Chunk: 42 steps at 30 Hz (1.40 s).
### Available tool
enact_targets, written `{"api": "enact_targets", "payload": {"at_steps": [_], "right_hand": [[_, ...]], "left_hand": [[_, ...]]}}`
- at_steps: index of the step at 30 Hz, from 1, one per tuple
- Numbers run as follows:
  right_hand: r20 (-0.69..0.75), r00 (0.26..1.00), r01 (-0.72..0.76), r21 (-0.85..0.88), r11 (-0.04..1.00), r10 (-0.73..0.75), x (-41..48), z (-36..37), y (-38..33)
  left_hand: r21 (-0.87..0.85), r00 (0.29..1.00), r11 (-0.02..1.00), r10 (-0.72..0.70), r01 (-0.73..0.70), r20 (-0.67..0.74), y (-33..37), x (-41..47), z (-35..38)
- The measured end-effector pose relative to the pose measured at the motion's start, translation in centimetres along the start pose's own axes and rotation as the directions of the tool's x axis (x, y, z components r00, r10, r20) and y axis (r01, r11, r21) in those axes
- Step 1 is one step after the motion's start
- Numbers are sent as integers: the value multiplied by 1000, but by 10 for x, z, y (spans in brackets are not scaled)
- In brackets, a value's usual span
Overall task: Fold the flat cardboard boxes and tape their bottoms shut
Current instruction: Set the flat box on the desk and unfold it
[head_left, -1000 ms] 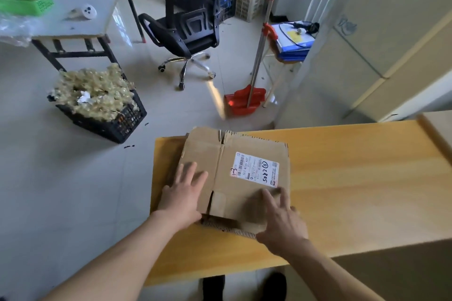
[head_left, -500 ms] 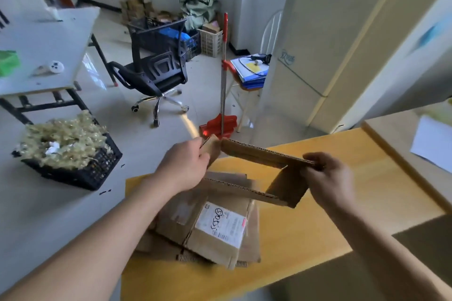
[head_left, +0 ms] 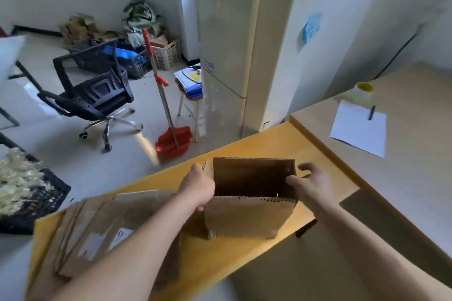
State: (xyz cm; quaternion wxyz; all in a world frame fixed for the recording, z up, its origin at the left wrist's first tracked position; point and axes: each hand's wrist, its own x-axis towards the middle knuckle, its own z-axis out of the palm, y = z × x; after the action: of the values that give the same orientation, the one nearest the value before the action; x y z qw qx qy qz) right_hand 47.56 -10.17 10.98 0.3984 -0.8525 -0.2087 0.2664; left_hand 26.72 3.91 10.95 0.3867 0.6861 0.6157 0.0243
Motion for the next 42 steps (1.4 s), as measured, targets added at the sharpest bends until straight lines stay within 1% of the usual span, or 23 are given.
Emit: {"api": "enact_targets", "payload": {"at_steps": [3,6,8,10,13,15,17,18,19,20,21,22,23,25,26,27,28,30,31,33,36,39,42], "right_hand": [[25,1000,10,-26,1000,-9,5,-17,29],[51,997,48,44,998,-50,13,-30,44],[73,994,73,52,996,-77,19,-35,45],[110,987,125,-49,991,-119,24,-38,41],[256,956,202,-217,955,-144,28,-41,34],[381,913,286,-344,894,-145,26,-39,30],[463,875,360,-422,832,-144,28,-36,24],[491,859,374,-413,830,-143,30,-37,20],[508,851,353,-367,861,-133,32,-38,17],[520,846,302,-278,912,-121,34,-40,18],[519,846,247,-174,953,-124,34,-42,22],[482,866,215,-116,970,-134,33,-42,29],[403,905,198,-124,972,-133,33,-41,37],[199,976,125,-210,970,-83,29,-38,54],[121,991,87,-196,977,-64,29,-37,56],[90,995,52,-157,986,-38,31,-37,57],[108,994,23,-115,993,-11,35,-37,57],[239,971,-4,-33,999,12,42,-34,56],[310,951,10,14,1000,-14,44,-32,57],[365,929,31,76,997,-57,49,-30,54],[349,936,15,118,993,-56,58,-30,47],[308,947,44,165,985,-94,63,-28,48],[216,971,54,211,976,-100,68,-26,52]], "left_hand": [[-141,1000,990,-10,7,-22,16,0,18],[-221,998,973,70,-69,-5,30,0,25],[-158,984,975,168,-157,59,35,0,29],[-35,946,959,281,-280,160,34,1,29],[137,880,910,328,-392,343,26,5,25],[189,864,886,332,-423,378,20,12,26],[191,870,872,381,-451,314,17,18,30],[182,875,868,412,-462,253,17,21,31],[175,889,876,420,-450,182,18,22,32],[167,910,895,399,-413,109,16,24,34],[151,932,920,360,-362,39,14,26,36],[121,950,943,313,-310,-11,10,29,39],[78,963,961,268,-265,-29,7,32,43],[-43,972,971,236,-236,9,3,41,54],[-107,969,965,246,-240,40,4,45,57],[-150,961,955,267,-255,67,5,49,57],[-166,952,947,294,-276,91,5,54,57],[-173,923,930,350,-323,159,3,63,58],[-197,904,915,387,-352,182,3,65,58],[-272,885,880,439,-389,153,8,68,59],[-361,884,838,462,-409,71,15,75,65],[-495,921,792,386,-357,-47,29,74,77],[-494,943,805,308,-328,-123,59,67,91]]}}
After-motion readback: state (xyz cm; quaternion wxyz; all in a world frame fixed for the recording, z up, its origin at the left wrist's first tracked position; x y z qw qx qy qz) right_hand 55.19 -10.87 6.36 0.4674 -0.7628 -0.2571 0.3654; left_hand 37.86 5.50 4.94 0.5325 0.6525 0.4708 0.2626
